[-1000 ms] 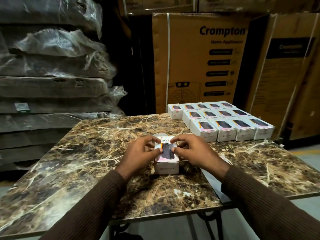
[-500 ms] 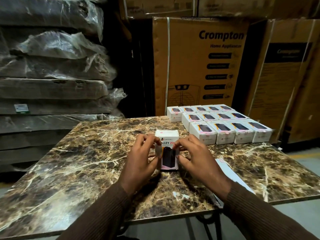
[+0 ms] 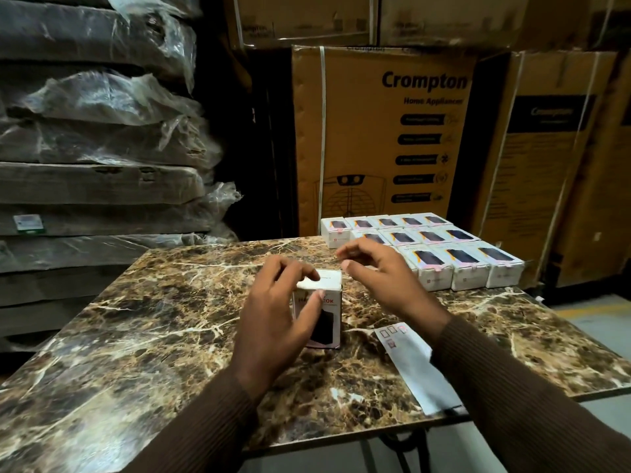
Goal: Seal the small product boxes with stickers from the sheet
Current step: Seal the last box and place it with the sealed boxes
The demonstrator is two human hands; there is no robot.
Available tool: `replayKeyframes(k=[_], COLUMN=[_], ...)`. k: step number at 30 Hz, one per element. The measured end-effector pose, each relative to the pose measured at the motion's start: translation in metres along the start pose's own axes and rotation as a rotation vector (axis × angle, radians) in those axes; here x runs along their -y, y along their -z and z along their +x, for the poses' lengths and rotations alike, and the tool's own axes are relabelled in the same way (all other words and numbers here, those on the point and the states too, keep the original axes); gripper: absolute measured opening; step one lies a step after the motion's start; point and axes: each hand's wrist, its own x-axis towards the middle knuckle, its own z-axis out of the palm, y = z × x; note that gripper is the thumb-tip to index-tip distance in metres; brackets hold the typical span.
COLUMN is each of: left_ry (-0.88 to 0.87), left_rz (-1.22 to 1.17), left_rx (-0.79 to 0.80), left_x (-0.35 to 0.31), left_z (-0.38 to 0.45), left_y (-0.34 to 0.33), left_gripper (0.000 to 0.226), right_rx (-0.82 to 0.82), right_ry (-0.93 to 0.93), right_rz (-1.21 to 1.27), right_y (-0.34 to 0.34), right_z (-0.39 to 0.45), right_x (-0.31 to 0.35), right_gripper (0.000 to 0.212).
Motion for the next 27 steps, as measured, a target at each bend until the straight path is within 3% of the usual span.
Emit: replayKeyframes(k=[5, 13, 23, 27], left_ry=[-0.032, -0.029, 0.048, 0.048], left_rz=[0.014, 0.048, 0.049, 0.058], left_rx=[0.08, 0.123, 0.21, 0.145], left_x=[-0.005, 0.008, 0.027, 0.026], left_z=[0.009, 0.012, 0.027, 0.022], left_y=[-0.011, -0.006, 0.007, 0.008], left_gripper=[0.014, 0.008, 0.021, 0.024], right_rx=[0.148, 0.048, -0.031, -0.094], right_ry=[-0.089, -0.115, -0.049, -0.014], right_rz=[0.079, 0.002, -0.203, -0.216], right_y=[-0.016, -0.01, -0.019, -0.01], right_z=[0.017, 0.008, -0.014, -0.005], right_x=[-0.006, -0.004, 0.016, 0.013], right_gripper=[0.019, 0.004, 0.014, 0.009])
